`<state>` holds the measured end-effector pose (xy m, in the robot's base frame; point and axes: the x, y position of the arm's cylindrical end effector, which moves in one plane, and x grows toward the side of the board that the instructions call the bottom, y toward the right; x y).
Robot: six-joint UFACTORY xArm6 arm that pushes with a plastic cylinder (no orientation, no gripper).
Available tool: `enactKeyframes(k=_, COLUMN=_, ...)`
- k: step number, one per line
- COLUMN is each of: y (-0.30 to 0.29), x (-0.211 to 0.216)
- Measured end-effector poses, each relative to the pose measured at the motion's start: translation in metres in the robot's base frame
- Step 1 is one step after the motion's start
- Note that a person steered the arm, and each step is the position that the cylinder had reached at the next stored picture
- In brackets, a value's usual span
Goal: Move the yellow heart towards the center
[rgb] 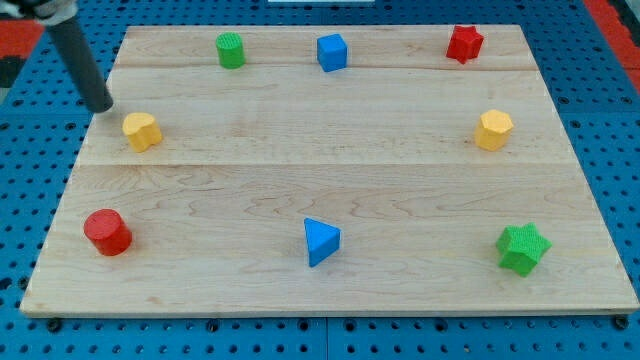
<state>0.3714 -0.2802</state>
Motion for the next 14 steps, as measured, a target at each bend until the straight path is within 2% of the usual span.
enactKeyframes(k=1, y=0.000, x=0.023)
enactKeyframes(k=2, y=0.002, x=0.023)
enactKeyframes(k=3, y=0.031, x=0.029)
enactKeyframes(k=13, y=0.126, x=0.030)
enactKeyframes(k=14, y=0.126, x=0.074)
